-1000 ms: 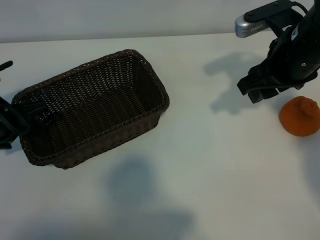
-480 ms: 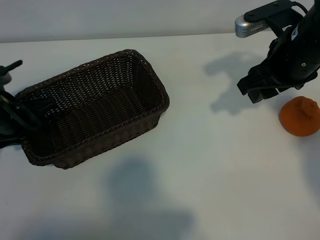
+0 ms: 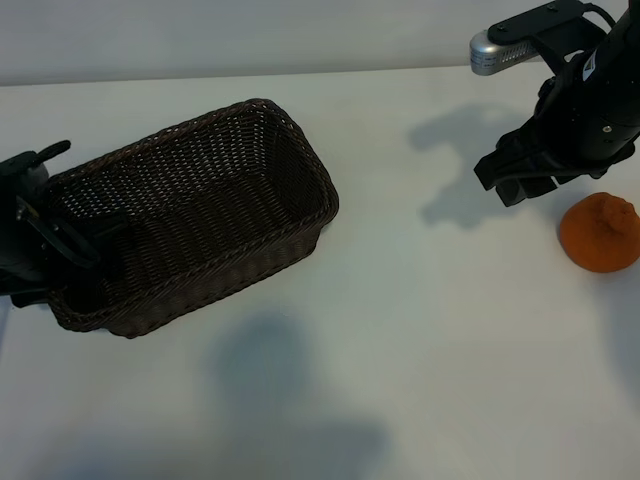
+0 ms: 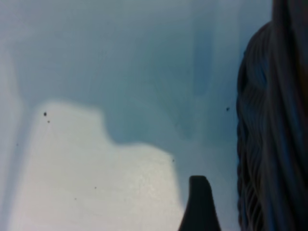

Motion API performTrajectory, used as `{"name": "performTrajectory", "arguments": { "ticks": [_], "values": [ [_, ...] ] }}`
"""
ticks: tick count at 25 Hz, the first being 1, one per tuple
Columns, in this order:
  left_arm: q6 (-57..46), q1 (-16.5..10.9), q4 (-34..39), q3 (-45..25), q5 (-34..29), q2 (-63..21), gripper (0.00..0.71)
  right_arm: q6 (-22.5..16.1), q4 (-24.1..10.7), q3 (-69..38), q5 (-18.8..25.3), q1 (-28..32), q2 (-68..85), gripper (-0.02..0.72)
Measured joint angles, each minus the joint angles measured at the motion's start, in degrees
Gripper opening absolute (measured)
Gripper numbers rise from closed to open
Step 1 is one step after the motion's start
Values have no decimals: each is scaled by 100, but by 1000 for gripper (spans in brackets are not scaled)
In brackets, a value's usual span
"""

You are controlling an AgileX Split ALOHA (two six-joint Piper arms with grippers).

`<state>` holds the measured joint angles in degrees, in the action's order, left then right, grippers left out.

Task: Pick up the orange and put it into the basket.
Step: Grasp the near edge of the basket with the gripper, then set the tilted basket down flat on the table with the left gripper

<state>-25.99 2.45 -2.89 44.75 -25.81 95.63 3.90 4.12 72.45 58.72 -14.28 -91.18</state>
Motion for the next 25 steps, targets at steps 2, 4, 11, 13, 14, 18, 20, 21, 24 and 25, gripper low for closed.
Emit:
{"name": "performTrajectory", "arguments": {
  "ticks": [2, 4, 11, 13, 14, 18, 20, 21, 24, 25],
  "values": [
    [0, 0, -7, 0, 60, 0, 518, 0, 0, 0, 0, 0, 0, 535],
    [0, 0, -13, 0, 106, 0, 453, 0, 0, 0, 0, 0, 0, 535],
    [33, 0, -84, 0, 261, 1, 167, 0, 5, 0, 0, 0, 0, 535],
    [47, 0, -93, 0, 268, 1, 167, 0, 5, 0, 0, 0, 0, 535],
    [54, 0, -106, 0, 268, 1, 166, 0, 5, 0, -5, 0, 0, 535],
    [265, 0, -292, 0, 285, 1, 164, 0, 5, 0, -42, 0, 0, 535],
    [505, 0, -567, 0, 290, -51, 156, 0, 5, 0, -42, 0, 0, 535],
    [683, 0, -725, 0, 290, -101, 155, 0, 5, 0, -42, 0, 0, 535],
    [1198, -64, -1138, 0, 294, -306, 151, 0, 5, 0, -42, 0, 0, 535],
    [1372, -112, -1241, 0, 263, -384, 151, 0, 5, 0, -42, 0, 0, 535]
  ]
}}
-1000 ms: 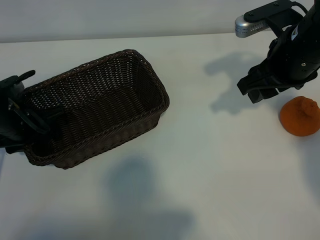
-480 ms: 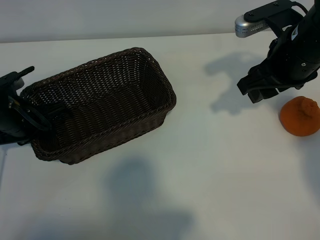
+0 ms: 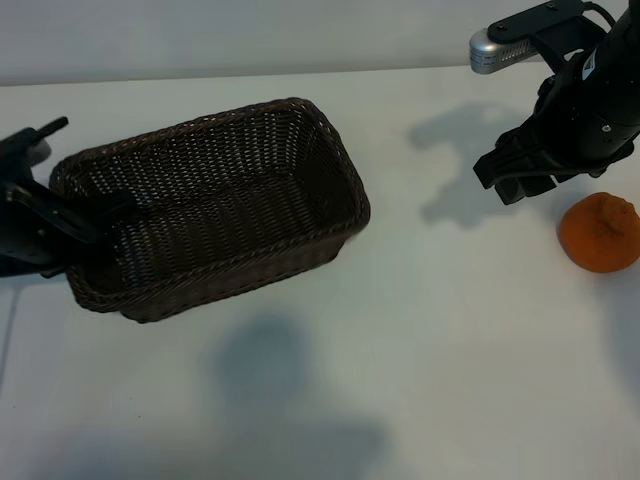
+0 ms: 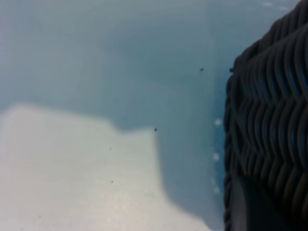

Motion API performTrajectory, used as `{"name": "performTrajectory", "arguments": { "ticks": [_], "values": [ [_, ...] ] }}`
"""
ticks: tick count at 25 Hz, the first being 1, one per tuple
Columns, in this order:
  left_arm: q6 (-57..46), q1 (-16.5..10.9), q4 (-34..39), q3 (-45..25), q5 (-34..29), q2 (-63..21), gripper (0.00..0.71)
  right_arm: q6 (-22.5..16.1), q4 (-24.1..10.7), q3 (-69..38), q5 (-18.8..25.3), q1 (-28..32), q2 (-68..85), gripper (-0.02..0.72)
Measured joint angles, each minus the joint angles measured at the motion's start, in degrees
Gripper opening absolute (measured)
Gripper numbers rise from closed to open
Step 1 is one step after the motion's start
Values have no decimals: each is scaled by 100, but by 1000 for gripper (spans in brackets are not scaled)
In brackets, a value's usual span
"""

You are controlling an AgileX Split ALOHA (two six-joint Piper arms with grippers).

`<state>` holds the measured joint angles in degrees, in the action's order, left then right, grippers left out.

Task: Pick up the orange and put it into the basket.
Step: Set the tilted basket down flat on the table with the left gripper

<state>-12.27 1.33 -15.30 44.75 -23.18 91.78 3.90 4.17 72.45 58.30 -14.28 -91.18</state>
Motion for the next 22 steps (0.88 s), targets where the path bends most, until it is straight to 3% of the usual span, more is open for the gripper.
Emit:
{"name": "performTrajectory", "arguments": {
  "ticks": [6, 22],
  "values": [
    [827, -273, -580, -4, -233, -396, 150, 0, 0, 0, 0, 0, 0, 535],
    [1412, -291, -1082, 102, -437, -801, 149, 0, 0, 0, 0, 0, 0, 535]
  ]
}}
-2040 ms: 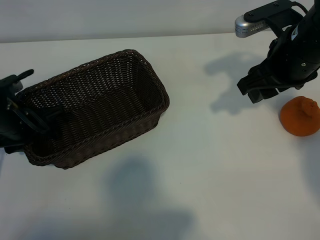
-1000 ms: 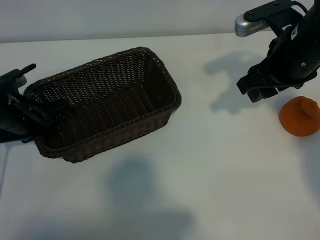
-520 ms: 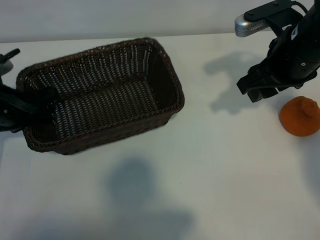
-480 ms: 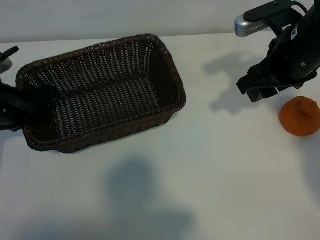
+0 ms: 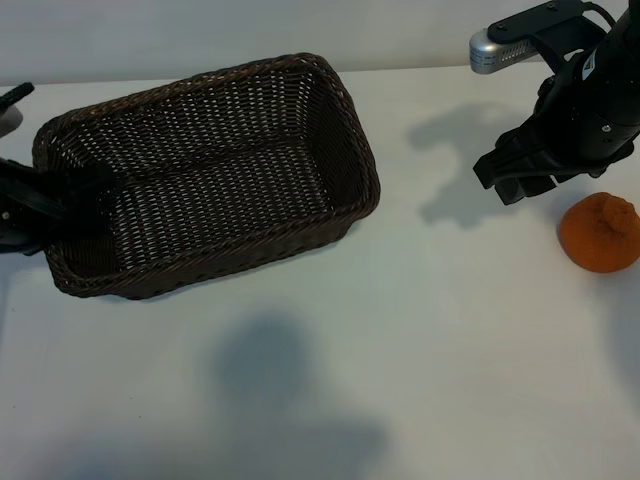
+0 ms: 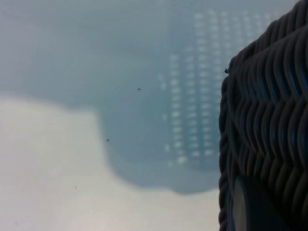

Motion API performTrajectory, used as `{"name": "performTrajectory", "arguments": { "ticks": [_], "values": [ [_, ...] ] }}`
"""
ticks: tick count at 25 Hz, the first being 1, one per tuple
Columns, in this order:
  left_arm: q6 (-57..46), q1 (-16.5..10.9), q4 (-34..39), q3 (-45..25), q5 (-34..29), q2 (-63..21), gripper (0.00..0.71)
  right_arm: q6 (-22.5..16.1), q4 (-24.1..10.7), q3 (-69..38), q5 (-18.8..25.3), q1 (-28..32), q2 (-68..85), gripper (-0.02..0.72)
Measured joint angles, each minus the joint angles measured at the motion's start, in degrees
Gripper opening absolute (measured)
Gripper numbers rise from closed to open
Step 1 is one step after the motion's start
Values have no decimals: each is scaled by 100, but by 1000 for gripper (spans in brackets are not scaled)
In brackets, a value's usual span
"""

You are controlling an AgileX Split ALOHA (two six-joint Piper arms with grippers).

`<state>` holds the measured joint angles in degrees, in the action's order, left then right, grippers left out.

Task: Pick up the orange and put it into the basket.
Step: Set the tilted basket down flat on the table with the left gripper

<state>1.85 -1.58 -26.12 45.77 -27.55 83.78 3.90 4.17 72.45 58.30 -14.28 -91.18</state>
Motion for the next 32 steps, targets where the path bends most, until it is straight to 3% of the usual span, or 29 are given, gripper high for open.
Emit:
{"name": "performTrajectory", "arguments": {
  "ticks": [6, 10, 19, 32],
  "values": [
    [77, 0, -11, 842, -396, 236, 149, 4, 0, 0, -5, 0, 0, 535],
    [237, 40, -6, 1618, -996, 702, 149, 4, 5, 0, -15, 0, 0, 535],
    [432, 601, 126, 2942, -1947, 1698, 149, 4, 5, 0, -15, 0, 0, 535],
    [288, 1182, 305, 3613, -1876, 2610, 149, 4, -41, 0, 7, 0, 0, 535]
  ]
}}
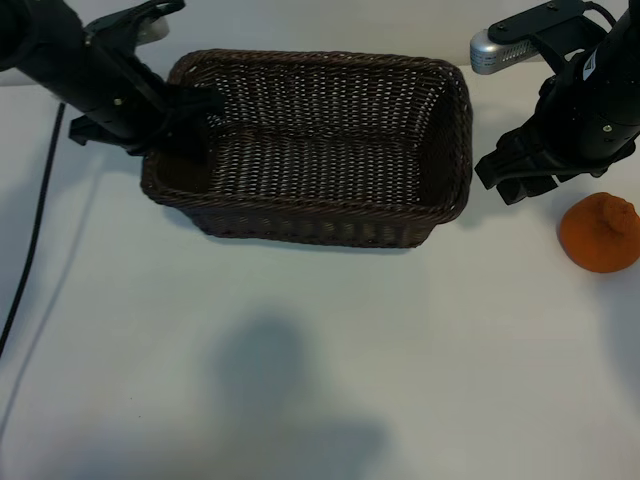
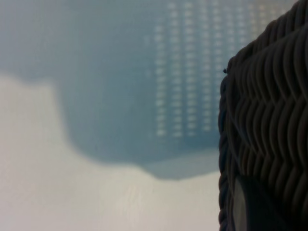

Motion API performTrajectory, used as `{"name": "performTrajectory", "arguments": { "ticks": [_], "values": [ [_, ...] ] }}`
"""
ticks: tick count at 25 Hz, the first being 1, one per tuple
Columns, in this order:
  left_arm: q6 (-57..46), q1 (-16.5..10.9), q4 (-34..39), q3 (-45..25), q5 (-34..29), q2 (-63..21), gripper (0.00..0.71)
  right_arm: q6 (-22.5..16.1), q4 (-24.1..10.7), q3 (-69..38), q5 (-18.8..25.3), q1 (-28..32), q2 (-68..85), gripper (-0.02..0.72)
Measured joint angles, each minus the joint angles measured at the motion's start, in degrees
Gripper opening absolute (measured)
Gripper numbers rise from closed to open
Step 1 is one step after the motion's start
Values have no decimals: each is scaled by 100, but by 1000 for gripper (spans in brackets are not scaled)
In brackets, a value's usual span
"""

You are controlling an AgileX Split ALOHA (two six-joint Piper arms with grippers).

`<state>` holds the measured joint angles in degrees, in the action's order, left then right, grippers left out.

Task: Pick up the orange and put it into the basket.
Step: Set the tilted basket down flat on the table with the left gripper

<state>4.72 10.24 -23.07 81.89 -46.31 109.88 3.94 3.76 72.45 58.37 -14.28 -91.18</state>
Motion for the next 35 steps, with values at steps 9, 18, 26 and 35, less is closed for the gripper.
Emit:
{"name": "performTrajectory", "arguments": {
  "ticks": [9, 18, 26, 35],
  "values": [
    [-202, 168, -6, 300, 277, 395, 149, 0, -22, 0, 14, 0, 0, 535],
    [-209, 260, 0, 300, 671, 699, 147, 0, -28, 0, 14, 0, 0, 535],
    [-209, 297, -7, 307, 683, 1012, 147, 0, -23, 0, 13, 0, 0, 535],
    [-136, 298, -56, 307, 735, 1194, 147, 0, -23, 0, 8, 0, 0, 535]
  ]
}}
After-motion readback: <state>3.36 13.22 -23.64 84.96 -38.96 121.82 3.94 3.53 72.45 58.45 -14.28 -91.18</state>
